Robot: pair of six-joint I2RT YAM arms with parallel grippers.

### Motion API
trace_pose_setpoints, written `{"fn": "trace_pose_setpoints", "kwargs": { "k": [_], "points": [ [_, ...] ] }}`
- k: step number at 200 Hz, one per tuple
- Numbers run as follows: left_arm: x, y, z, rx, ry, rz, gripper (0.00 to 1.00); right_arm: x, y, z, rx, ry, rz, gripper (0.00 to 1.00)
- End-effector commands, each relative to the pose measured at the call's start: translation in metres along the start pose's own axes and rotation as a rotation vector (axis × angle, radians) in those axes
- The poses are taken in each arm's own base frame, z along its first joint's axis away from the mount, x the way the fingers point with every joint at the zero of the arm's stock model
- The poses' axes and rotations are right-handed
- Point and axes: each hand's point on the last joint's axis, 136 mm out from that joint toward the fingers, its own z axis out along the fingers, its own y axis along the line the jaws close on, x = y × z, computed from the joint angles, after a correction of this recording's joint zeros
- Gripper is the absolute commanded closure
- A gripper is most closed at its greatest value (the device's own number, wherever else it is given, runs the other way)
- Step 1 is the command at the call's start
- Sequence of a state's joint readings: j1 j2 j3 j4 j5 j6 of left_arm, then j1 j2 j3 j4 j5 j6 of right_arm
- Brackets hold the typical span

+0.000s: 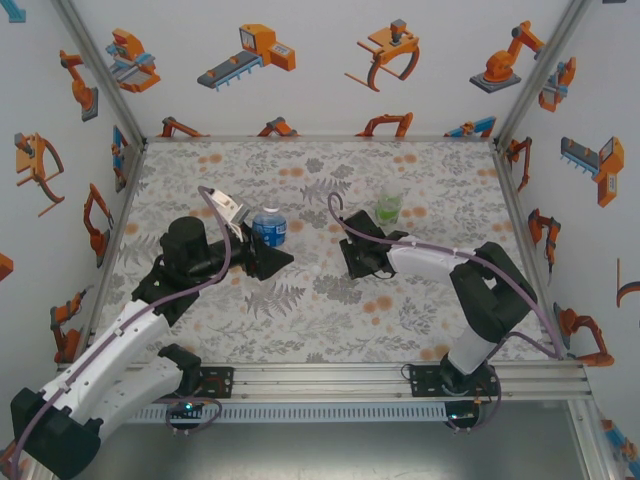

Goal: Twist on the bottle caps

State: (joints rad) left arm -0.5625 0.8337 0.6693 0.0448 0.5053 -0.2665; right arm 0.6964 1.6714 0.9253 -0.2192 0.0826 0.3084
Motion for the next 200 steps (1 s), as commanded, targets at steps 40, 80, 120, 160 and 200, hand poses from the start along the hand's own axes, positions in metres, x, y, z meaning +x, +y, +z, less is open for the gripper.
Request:
{"fn": "trace_pose_setpoints", "kwargs": {
  "k": [40,80,120,160,200],
  "points": [
    [0.002,-0.005,0.001,0.025,0.024,0.043,1.00,-0.017,0.009,-0.018,-0.037,-0.057,-0.023,0.76],
    [0.025,-0.007,0.002,0.065,0.187,0.200,1.00,-0.029,0.020,-0.047,-0.115,-0.132,-0.091,0.77],
    [0.051,-0.010,0.009,0.148,0.348,0.327,1.00,-0.046,0.046,-0.094,-0.269,-0.228,-0.204,0.78],
    [0.067,-0.027,0.020,0.213,0.413,0.494,1.00,-0.061,0.071,-0.154,-0.412,-0.354,-0.355,0.80],
    [0.079,-0.030,0.022,0.233,0.428,0.632,1.00,-0.066,0.089,-0.219,-0.531,-0.499,-0.481,0.81]
  ]
}}
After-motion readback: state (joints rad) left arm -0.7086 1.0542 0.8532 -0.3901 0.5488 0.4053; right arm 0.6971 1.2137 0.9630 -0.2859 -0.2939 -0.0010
